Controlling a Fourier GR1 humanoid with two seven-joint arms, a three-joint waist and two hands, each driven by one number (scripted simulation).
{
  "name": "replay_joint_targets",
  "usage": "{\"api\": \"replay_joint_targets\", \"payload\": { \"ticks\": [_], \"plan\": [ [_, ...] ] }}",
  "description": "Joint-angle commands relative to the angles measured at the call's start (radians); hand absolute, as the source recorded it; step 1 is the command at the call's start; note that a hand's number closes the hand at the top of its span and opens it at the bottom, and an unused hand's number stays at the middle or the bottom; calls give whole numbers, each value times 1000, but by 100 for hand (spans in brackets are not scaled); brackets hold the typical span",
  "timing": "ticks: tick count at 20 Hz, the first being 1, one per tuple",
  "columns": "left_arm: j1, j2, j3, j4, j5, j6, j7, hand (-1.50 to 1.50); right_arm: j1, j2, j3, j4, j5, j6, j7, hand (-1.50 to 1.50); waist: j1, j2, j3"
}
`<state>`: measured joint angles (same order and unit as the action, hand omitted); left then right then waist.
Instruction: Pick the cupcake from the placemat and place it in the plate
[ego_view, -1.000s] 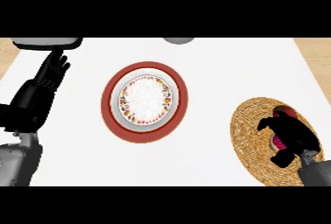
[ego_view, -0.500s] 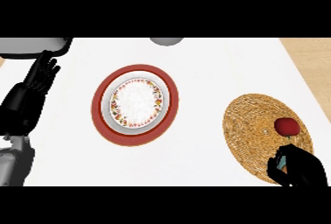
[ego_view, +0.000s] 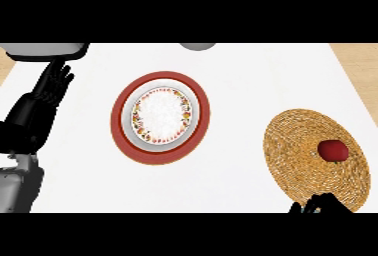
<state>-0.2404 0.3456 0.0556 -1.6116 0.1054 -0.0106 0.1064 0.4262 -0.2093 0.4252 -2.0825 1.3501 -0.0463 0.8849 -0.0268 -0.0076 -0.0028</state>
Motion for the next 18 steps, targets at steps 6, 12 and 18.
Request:
{"api": "replay_joint_targets", "payload": {
  "ticks": [6, 12, 18],
  "plan": [
    [14, -36, -28, 14, -25, 1, -34, 0, -200, 169, 303, -208, 159, 37, 33, 150, 34, 7, 1],
    [-23, -25, -15, 25, -16, -30, -19, 0, -506, 207, 385, -70, 118, 72, 214, 150, 42, 11, 1],
    [-26, -40, -26, -16, -33, -21, 14, 0, -787, 209, 342, 162, -52, -21, 358, 150, 48, 10, 2]
  ]
}}
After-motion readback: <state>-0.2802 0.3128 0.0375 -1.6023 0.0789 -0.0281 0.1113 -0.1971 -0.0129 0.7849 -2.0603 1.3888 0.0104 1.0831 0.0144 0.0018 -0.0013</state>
